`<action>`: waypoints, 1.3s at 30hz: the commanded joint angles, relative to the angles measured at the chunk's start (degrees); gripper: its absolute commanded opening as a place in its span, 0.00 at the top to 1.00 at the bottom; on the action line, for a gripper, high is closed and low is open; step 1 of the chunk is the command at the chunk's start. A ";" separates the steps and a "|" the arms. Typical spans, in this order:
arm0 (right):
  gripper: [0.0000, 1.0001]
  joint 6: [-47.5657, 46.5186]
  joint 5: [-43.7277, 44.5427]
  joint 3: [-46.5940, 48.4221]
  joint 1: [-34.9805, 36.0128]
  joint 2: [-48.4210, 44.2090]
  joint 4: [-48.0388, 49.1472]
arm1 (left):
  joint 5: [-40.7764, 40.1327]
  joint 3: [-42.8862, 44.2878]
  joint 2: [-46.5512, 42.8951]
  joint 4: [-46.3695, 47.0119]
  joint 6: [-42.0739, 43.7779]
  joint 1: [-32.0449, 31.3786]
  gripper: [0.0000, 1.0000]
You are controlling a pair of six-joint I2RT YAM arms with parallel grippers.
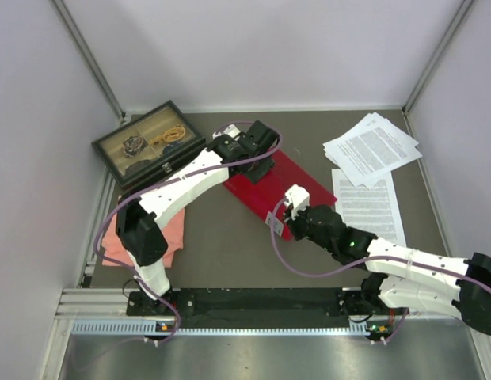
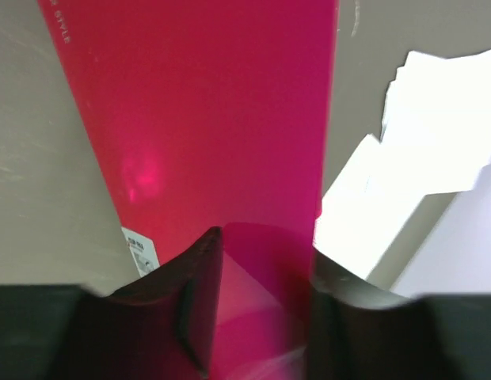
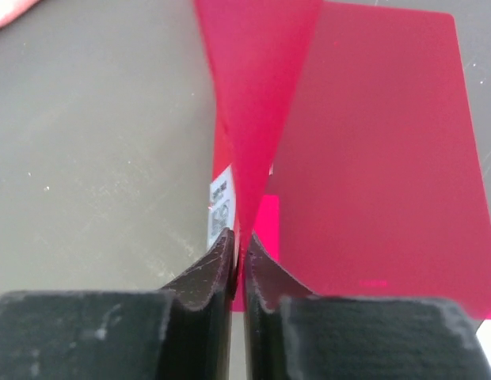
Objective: Put the files into the folder
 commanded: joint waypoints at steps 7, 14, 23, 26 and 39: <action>0.28 1.55 -6.91 -0.63 1.01 -2.05 3.07 | -4.37 -21.97 -17.35 6.61 23.99 -0.65 0.88; 0.16 6.47 -9.18 -0.90 -0.31 -3.38 4.39 | -1.65 -35.62 -36.61 12.28 34.10 -0.56 0.88; 0.14 16.31 -17.46 8.85 -1.28 3.21 1.14 | 2.23 -40.54 -41.55 4.45 40.17 -0.56 0.98; 0.13 20.26 -16.50 14.38 -1.36 9.61 -3.05 | 1.52 -41.86 -42.25 2.69 40.96 -0.47 0.98; 0.25 38.72 -40.65 25.73 -4.18 37.30 12.11 | -10.69 -40.90 -37.86 -4.87 39.30 0.32 0.54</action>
